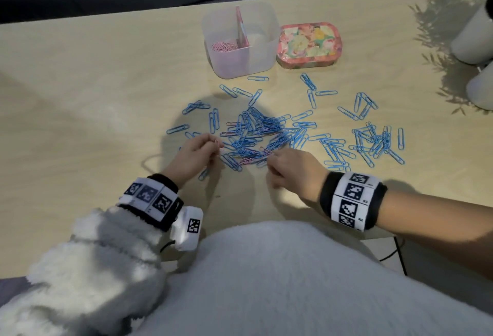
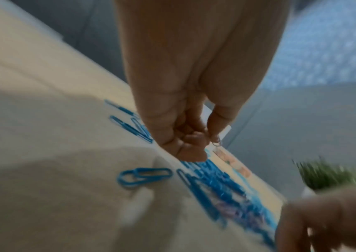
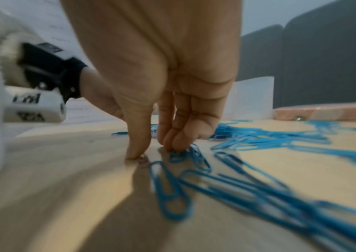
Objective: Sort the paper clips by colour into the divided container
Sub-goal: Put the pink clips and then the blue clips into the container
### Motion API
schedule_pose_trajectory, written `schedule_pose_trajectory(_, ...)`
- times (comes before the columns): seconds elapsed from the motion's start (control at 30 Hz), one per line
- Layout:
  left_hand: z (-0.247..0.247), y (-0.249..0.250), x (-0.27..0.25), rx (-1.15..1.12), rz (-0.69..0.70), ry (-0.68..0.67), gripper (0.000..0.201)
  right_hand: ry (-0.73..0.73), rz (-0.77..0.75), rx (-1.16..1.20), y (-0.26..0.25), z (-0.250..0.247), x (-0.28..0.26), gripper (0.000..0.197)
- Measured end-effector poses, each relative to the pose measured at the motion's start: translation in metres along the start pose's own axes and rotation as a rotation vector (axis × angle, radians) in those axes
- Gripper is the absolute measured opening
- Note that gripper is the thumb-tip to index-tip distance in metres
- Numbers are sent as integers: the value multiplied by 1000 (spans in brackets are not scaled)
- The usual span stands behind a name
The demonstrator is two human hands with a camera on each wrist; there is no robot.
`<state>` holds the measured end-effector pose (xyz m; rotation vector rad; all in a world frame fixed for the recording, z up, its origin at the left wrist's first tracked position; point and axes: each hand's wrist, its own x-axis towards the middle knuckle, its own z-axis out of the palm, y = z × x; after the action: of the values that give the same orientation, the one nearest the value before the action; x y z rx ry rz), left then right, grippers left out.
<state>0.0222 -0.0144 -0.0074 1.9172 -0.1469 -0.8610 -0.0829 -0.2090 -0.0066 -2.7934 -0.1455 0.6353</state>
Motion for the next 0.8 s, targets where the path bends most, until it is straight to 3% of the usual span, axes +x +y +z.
schedule_pose_trajectory(0.1,5,18,6,-220,-155,-112,33,54,32,82,11,5,-14,23)
schedule_pose_trajectory(0.17,10,22,9,-198,-150,-137,37,72,23,159,13,8,-18,22)
schedule_pose_trajectory(0.3,20,16,12,255,144,-168,33,23,25,287,15,15,-16,9)
schedule_pose_trajectory(0.43,26,7,8,640,279,-129,25,15,-50,297,15,12,-13,3)
schedule_pose_trajectory(0.6,29,-4,7,843,440,-16,16,266,59,574,20,-13,13,20)
schedule_pose_trajectory(0.8,29,-4,5,828,504,-37,10,131,67,383,19,-16,39,15)
